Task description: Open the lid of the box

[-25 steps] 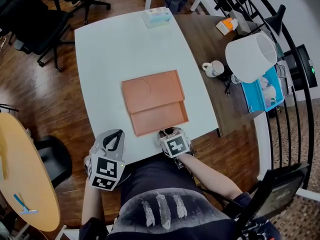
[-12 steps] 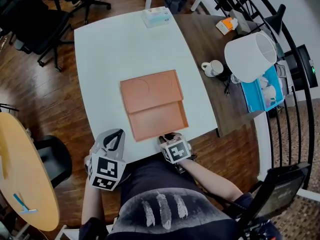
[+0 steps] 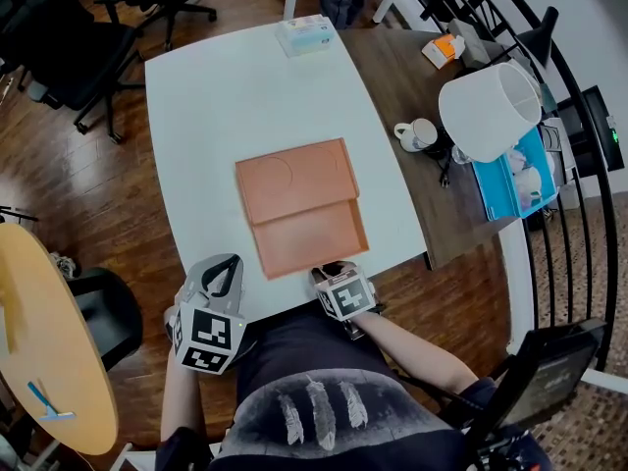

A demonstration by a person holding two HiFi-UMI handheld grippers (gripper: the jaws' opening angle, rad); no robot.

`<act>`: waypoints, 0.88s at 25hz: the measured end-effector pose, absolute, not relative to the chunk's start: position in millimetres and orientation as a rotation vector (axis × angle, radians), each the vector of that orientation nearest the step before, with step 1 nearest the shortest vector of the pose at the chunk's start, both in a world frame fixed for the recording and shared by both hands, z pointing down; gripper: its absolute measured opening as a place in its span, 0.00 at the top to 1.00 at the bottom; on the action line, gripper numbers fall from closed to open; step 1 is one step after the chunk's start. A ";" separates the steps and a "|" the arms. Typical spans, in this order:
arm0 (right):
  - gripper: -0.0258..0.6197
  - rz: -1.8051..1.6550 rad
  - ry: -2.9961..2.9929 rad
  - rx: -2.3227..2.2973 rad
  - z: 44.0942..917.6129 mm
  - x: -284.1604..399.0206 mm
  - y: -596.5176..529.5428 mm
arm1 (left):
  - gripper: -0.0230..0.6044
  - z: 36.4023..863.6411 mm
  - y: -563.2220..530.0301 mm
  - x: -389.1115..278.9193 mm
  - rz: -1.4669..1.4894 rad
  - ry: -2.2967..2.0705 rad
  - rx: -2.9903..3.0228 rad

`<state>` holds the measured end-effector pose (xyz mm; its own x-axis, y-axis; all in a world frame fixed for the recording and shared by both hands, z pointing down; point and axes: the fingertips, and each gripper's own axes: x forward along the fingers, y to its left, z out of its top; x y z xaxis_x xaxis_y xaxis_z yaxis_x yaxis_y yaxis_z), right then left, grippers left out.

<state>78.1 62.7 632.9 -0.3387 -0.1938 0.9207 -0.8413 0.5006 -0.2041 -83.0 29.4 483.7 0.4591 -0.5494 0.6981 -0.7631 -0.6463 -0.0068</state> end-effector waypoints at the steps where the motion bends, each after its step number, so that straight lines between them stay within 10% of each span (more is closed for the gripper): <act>1: 0.86 0.881 -1.825 0.864 632.5 77.6 62.7 | 0.94 483.4 29.3 -83.6 0.984 -1.121 2.406; 19: 0.76 0.864 -2.576 0.612 401.7 96.9 -37.3 | 0.94 426.0 -11.4 -81.5 0.804 -1.184 2.477; 22: 0.96 0.644 -2.819 0.380 327.1 71.1 -65.7 | 0.94 391.0 -29.0 -63.8 0.700 -1.143 2.573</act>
